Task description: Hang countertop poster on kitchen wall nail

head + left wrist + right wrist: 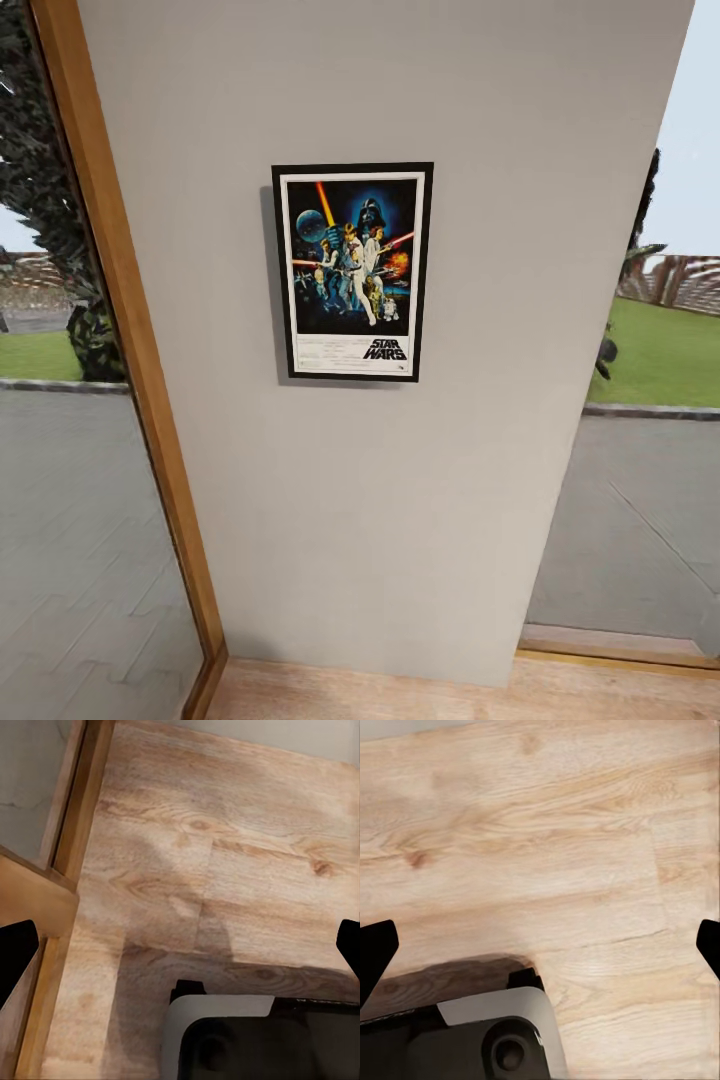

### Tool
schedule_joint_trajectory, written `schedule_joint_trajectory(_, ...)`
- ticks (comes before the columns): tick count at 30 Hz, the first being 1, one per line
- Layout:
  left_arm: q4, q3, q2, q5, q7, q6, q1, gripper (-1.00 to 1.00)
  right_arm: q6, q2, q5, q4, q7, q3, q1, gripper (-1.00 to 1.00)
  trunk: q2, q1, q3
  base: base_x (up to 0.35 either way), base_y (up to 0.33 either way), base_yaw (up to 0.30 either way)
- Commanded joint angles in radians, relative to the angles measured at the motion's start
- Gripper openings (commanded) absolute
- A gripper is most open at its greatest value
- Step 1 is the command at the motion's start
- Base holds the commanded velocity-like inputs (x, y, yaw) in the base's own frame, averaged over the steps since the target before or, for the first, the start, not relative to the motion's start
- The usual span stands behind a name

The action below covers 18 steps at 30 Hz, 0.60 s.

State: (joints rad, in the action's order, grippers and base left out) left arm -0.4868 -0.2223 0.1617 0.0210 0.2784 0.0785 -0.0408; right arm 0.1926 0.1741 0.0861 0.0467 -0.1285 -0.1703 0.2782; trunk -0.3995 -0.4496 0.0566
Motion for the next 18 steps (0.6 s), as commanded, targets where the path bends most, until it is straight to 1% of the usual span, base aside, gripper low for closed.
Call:
schedule_joint_trajectory(1,0.002,-0.005,-0.001,0.002,0.007,0.015,-0.001,1.00,0.007,0.000,0.011,0.005,0.005,-0.004,0.001,1.00,-0.001,0.000,0.000,0.000,0.000,0.000)
schedule_joint_trajectory(5,0.006,-0.005,-0.001,0.002,0.007,0.041,-0.001,1.00,0.007,-0.006,0.011,0.005,0.019,-0.004,0.001,1.00,-0.001,0.000,0.000,0.000,0.000,0.000)
schedule_joint_trajectory(18,0.007,-0.008,0.001,0.002,0.007,0.051,-0.001,1.00,0.007,-0.008,0.009,0.005,0.025,-0.005,0.001,1.00,-0.001,0.000,0.000,0.000,0.000,0.000)
